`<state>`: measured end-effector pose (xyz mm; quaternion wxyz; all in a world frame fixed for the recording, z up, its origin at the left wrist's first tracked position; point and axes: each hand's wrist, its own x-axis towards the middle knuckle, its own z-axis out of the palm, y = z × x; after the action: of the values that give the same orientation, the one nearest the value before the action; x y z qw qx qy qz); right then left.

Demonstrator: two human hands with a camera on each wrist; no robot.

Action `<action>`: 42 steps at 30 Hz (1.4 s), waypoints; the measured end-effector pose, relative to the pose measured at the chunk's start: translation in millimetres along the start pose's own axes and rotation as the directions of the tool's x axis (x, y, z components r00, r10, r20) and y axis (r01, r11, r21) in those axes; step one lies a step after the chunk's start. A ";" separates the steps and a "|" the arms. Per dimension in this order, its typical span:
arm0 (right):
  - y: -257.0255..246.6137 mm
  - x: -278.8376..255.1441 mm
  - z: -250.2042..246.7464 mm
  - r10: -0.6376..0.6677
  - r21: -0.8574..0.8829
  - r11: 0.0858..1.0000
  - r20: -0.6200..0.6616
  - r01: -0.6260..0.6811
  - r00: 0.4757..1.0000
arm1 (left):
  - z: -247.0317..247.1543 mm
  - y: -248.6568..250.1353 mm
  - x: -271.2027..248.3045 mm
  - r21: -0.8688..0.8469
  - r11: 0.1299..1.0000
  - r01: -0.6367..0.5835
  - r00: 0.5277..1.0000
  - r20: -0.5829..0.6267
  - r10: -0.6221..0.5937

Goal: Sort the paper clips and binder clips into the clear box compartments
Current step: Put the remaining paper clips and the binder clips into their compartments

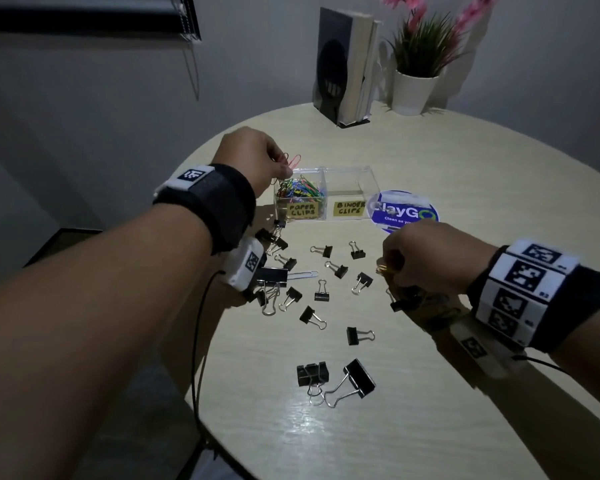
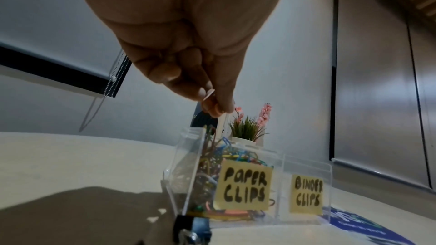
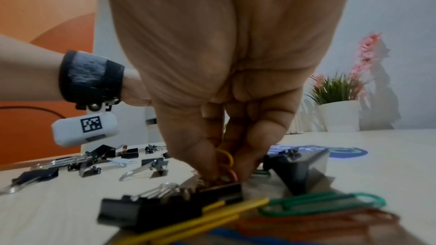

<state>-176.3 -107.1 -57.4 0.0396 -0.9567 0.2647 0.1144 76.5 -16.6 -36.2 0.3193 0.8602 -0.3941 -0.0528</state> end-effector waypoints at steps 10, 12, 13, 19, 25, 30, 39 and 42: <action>-1.3 45.1 -71.3 0.056 0.413 0.911 -0.159 0.015 0.986 | 12.9 5.5 6.3 0.164 0.985 -0.049 0.993 0.111 0.031; -13.1 67.9 -79.6 0.059 0.452 0.890 -0.221 0.049 0.974 | 11.0 5.8 4.2 0.160 0.985 -0.066 0.991 0.124 0.046; -19.6 79.2 -81.0 0.060 0.473 0.878 -0.246 0.066 0.967 | 8.5 5.3 2.3 0.146 0.987 -0.074 0.991 0.118 0.057; -50.8 128.4 -66.2 0.037 0.423 0.897 -0.356 0.126 0.934 | -13.4 -1.3 -25.9 0.095 0.990 -0.106 0.993 0.070 0.100; -52.7 132.3 -49.7 -0.028 0.304 0.945 -0.285 0.118 0.958 | -2.5 2.5 -70.9 0.250 0.944 -0.215 0.931 0.345 0.121; -34.1 90.2 -59.6 0.039 0.423 0.894 -0.394 0.144 0.918 | 16.8 9.1 -86.0 0.384 0.863 -0.328 0.853 0.514 0.096; 33.8 -62.5 -14.7 0.099 0.295 0.952 -0.026 -0.087 0.995 | 23.4 24.6 -94.6 0.452 0.775 -0.441 0.805 0.580 0.120; 40.1 -76.0 6.2 0.100 0.307 0.946 0.023 -0.102 0.995 | 26.1 51.4 -102.3 0.338 0.824 -0.455 0.815 0.530 0.233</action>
<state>-261.6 -102.8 -45.8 0.1833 -0.9236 0.3277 0.0773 -35.5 18.0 -42.9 0.0113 0.7828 -0.6133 -0.1046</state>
